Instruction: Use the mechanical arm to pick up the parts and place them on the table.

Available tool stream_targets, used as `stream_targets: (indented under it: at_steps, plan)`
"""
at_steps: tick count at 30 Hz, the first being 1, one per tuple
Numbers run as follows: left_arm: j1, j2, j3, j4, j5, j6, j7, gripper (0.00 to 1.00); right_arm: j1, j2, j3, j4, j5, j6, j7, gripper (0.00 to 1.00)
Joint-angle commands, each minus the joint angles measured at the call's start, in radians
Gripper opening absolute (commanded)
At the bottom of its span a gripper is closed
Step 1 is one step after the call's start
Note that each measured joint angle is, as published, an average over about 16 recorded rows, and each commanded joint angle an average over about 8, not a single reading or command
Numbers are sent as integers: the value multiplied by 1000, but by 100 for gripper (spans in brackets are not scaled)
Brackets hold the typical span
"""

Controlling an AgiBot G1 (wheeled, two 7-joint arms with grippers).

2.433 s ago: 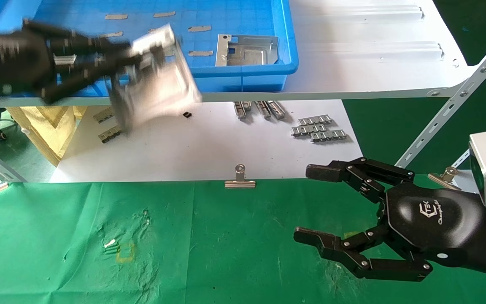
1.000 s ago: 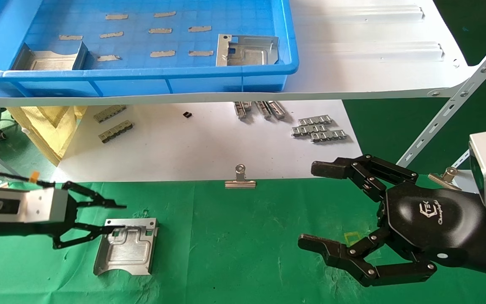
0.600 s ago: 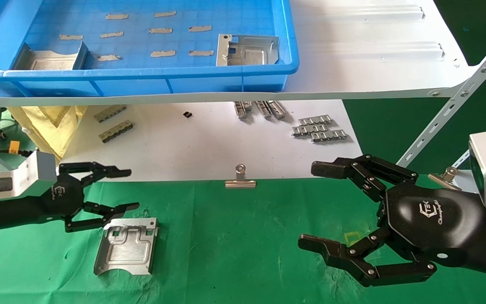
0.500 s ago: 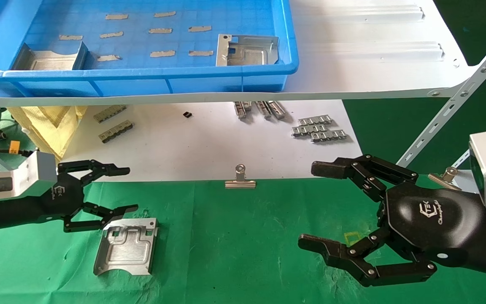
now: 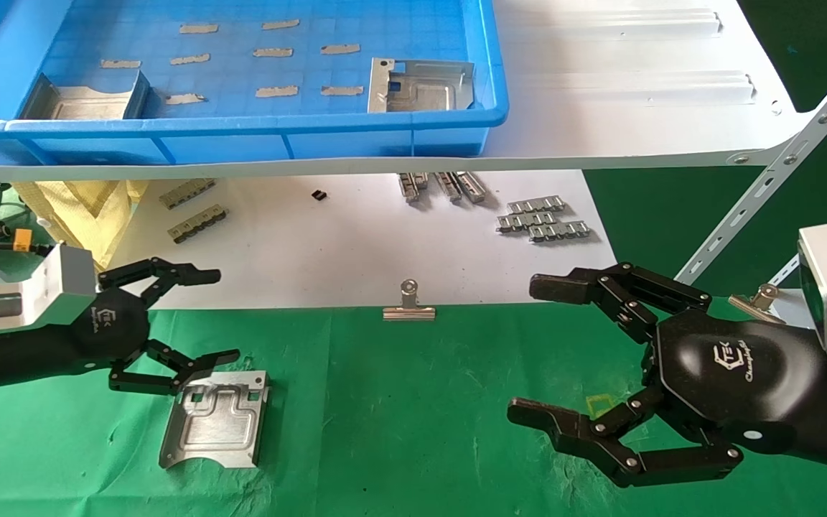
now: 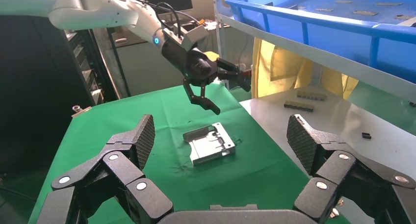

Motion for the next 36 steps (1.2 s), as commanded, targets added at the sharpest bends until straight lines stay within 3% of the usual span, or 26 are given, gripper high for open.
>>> stream_targets:
  at_steps: [1,36]
  plan:
    - [17,-6,-18,-35,-6,-3,-24,100,0,0,0,0,0,0,0,100]
    - [345,-121,-362,-700,-123,-65,-495,100,0,0,0,0,0,0,0,100]
